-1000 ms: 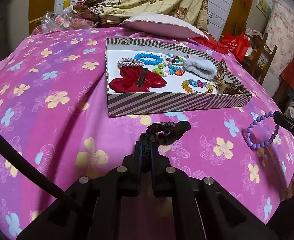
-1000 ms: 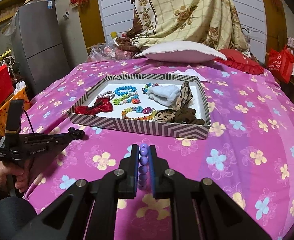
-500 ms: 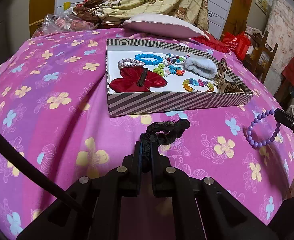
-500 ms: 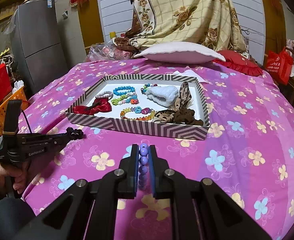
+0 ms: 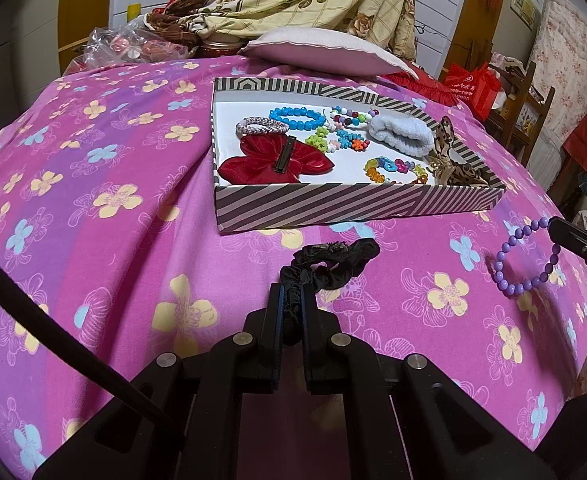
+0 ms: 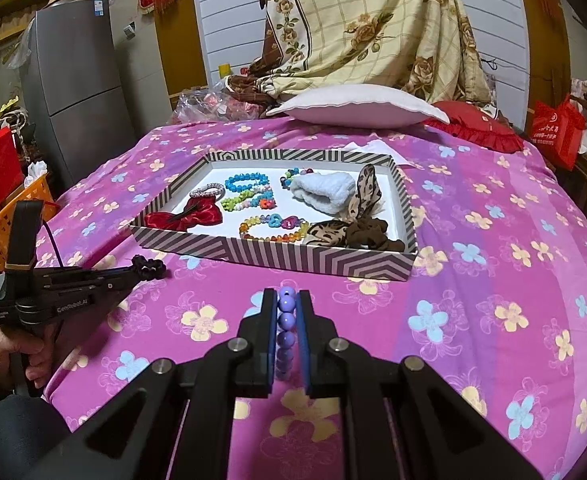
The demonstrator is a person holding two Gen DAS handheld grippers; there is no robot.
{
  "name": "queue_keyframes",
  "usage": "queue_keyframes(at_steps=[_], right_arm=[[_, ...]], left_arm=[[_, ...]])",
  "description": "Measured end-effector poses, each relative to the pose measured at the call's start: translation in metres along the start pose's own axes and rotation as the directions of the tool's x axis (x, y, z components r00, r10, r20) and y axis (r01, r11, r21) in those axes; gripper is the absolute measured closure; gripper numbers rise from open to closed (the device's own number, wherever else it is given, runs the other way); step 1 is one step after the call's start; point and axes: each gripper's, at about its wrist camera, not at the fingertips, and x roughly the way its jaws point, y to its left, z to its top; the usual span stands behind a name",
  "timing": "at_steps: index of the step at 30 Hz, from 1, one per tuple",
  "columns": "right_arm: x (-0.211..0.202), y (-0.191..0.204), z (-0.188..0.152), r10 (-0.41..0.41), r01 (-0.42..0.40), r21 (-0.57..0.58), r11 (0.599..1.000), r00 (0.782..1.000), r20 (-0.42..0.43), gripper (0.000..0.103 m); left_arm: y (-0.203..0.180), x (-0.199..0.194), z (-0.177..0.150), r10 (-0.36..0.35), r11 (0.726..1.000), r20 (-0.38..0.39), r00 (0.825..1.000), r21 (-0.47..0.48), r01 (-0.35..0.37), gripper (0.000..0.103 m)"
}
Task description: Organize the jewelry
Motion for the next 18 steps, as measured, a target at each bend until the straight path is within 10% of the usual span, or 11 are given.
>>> queue_keyframes(at_steps=[18], right_arm=[[0.0005,0.0000,-0.0004,-0.005,0.005,-0.004,1.000,1.000,-0.005,0.094]], left_arm=[[0.0000,-0.0001,0.0000,0.000,1.000,0.000,1.000,0.000,0.000,0.099]])
